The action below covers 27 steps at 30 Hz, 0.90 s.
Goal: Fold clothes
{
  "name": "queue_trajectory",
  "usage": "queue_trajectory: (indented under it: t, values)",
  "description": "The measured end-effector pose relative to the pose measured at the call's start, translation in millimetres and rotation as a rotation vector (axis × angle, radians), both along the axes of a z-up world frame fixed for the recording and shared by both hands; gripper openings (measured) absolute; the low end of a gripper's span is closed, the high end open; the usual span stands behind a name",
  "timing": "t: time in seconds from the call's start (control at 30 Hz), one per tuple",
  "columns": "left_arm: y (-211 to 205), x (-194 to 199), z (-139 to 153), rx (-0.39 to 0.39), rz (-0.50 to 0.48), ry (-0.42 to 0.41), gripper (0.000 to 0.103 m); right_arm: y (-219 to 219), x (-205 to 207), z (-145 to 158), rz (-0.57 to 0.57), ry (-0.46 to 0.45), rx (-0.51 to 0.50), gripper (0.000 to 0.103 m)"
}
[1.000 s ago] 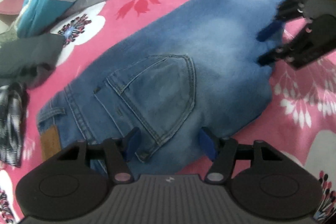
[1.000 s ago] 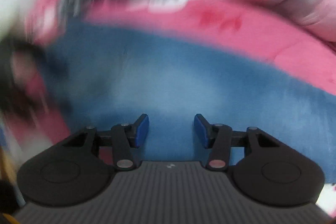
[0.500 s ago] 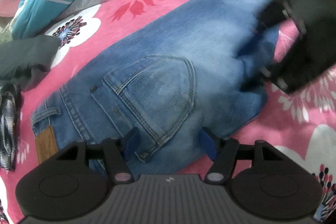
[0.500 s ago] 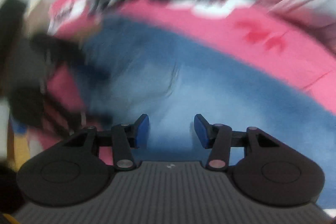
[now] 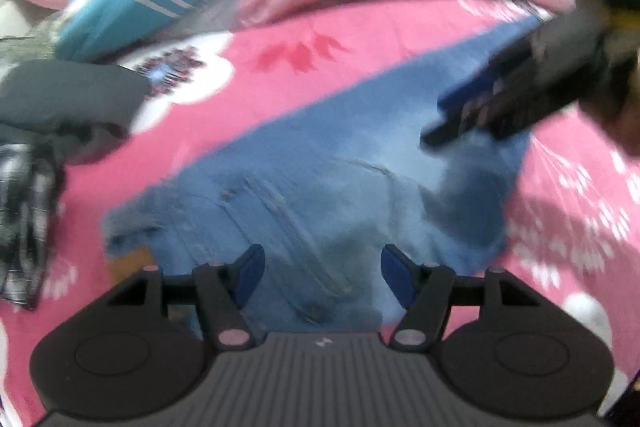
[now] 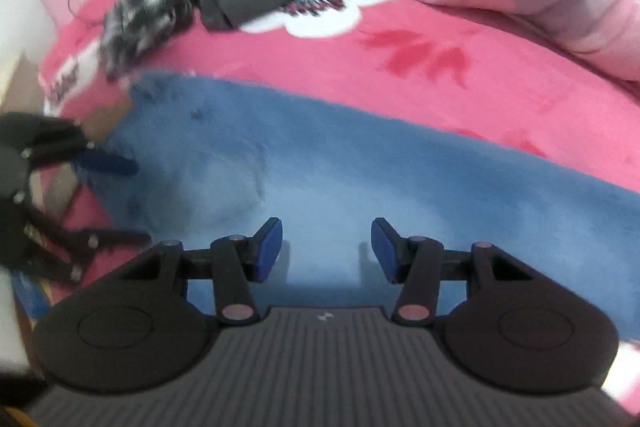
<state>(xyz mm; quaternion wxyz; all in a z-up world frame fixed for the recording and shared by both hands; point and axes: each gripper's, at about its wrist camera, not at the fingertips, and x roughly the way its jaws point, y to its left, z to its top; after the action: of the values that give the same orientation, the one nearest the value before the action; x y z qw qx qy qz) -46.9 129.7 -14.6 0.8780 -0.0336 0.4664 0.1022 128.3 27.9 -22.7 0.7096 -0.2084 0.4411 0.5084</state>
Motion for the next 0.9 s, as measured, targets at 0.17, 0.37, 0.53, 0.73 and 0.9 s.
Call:
queue_trajectory:
  t: [0.17, 0.37, 0.53, 0.73, 0.9]
  values:
    - [36, -1, -36, 0.069, 0.096, 0.083, 0.061, 17, 2, -47, -0.027, 0.002, -0.111, 0.050]
    - [44, -1, -18, 0.095, 0.074, 0.028, 0.062, 20, 2, -47, -0.076, 0.015, -0.139, 0.051]
    - [79, -11, 2, 0.057, 0.222, -0.026, 0.061, 42, 8, -26, -0.052, 0.000, -0.002, 0.051]
    - [103, -25, -3, -0.019, 0.310, -0.004, 0.043, 118, 12, -11, 0.246, 0.095, 0.110, 0.054]
    - [108, -36, -8, -0.073, 0.334, -0.005, 0.035, 190, 8, -18, 0.496, 0.086, 0.092, 0.058]
